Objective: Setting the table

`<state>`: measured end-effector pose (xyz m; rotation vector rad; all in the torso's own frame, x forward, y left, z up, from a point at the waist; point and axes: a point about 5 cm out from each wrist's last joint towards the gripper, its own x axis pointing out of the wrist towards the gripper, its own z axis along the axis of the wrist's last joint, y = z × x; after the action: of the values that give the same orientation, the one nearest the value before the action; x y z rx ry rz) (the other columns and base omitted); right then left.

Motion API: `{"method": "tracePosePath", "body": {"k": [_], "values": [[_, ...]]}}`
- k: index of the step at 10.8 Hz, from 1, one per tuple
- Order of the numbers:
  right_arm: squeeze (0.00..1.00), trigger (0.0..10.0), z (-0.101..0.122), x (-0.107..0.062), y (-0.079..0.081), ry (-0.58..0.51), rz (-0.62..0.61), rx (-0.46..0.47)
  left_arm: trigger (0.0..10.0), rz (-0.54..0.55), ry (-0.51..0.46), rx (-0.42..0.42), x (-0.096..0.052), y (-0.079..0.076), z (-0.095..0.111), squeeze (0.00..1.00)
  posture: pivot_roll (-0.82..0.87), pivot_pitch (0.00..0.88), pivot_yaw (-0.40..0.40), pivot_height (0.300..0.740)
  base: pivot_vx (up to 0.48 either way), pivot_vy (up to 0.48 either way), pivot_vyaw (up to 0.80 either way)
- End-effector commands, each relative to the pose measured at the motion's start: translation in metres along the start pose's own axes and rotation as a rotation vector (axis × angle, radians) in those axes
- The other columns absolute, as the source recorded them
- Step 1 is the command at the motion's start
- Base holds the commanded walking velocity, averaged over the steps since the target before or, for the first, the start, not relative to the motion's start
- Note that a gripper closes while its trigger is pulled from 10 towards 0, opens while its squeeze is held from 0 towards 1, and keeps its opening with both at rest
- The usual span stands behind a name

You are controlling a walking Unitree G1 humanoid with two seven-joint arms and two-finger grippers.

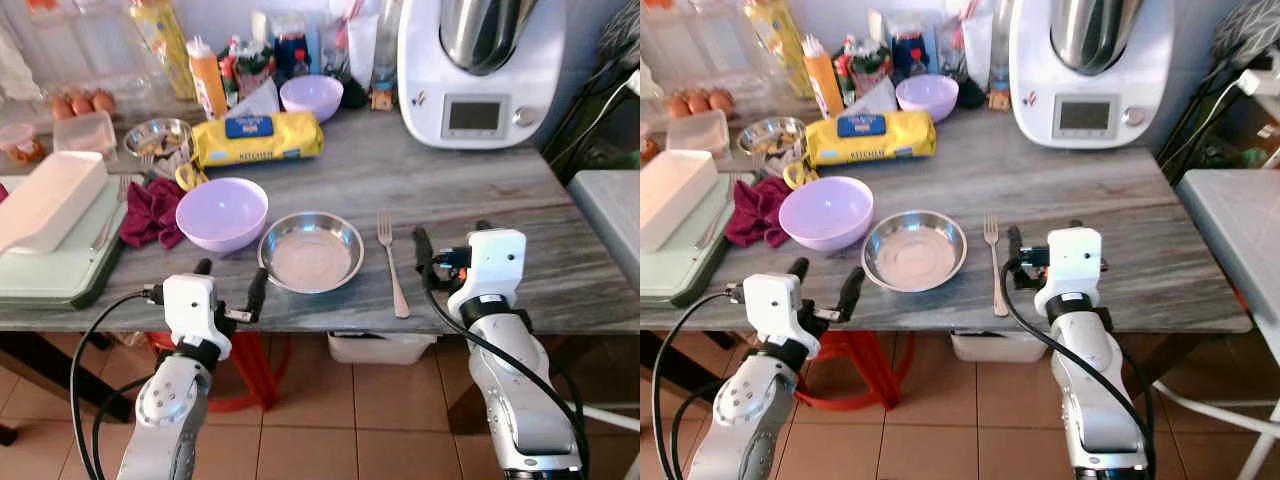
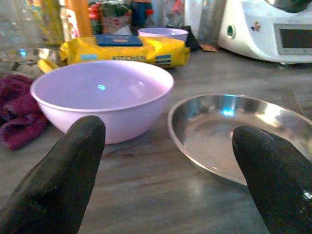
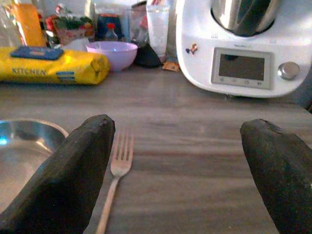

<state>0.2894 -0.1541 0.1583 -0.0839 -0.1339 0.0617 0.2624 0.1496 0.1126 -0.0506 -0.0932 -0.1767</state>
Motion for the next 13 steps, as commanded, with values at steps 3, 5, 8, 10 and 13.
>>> {"method": "tracePosePath", "body": {"k": [3,5,8,10,13], "values": [[0.00,10.0,-0.0081,0.0000,0.0008,0.047,-0.005,0.058,10.0,0.018,0.035,0.012,0.0019,0.0029,-0.0048,0.00,-0.05,0.026,0.051,0.740,0.000,0.000,-0.26],[0.00,10.0,-0.0075,0.0013,0.0000,0.041,0.001,0.046,10.0,0.030,0.046,0.022,0.0019,0.0042,-0.0056,0.00,-0.05,0.022,0.052,0.740,0.000,0.000,-0.72],[0.00,10.0,-0.0076,0.0032,0.0000,0.040,0.010,0.050,10.0,0.026,0.052,0.028,0.0030,0.0039,-0.0063,0.00,-0.05,0.024,0.051,0.740,0.000,0.000,0.00],[0.00,10.0,-0.0083,0.0037,-0.0002,0.042,0.002,0.058,10.0,0.044,0.058,0.041,0.0029,0.0058,-0.0057,0.00,-0.04,0.039,0.051,0.740,0.000,0.000,0.00],[0.00,10.0,-0.0093,0.0056,0.0004,0.042,-0.012,0.068,10.0,0.066,0.063,0.051,0.0040,0.0087,-0.0047,0.00,-0.04,0.054,0.052,0.740,0.000,0.000,0.00]]}}
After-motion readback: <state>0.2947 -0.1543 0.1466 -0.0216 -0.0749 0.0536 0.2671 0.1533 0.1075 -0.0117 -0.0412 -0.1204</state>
